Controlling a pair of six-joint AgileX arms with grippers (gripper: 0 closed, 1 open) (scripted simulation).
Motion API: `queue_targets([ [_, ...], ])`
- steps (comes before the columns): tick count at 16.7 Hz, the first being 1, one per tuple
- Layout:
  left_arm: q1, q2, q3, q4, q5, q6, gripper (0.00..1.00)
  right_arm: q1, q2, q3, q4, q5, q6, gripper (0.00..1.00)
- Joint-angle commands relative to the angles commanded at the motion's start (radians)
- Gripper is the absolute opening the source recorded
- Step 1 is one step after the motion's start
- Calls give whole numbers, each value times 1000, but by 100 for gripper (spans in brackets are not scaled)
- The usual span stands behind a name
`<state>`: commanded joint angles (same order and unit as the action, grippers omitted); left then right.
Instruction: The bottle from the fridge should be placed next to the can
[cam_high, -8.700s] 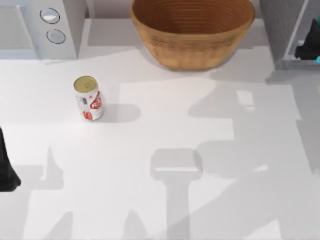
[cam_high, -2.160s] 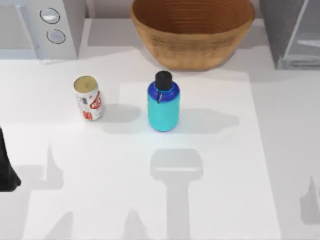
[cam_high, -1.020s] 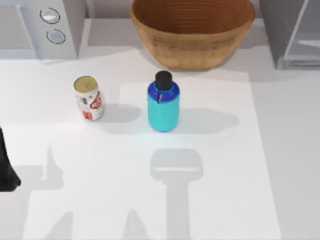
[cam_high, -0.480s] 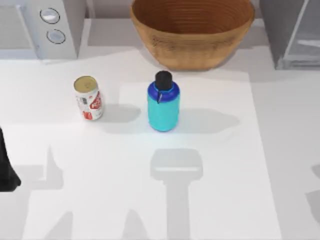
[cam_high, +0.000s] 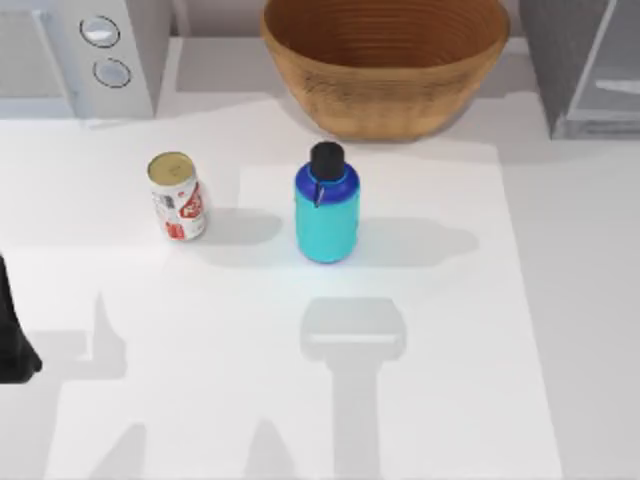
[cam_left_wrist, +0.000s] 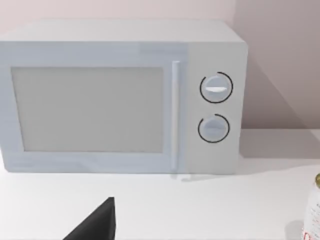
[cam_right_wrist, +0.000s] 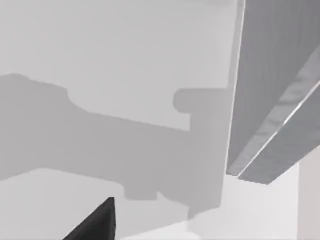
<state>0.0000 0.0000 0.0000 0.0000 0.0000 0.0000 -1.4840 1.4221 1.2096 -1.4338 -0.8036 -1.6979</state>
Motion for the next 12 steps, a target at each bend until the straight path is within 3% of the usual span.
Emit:
queue_targets([
  [5,0,0,0,0,0,0,100,-275,317,94,-24,-116,-278,100],
  [12,0,0,0,0,0,0,100,-327,391,118,-35,-144,-331,100],
])
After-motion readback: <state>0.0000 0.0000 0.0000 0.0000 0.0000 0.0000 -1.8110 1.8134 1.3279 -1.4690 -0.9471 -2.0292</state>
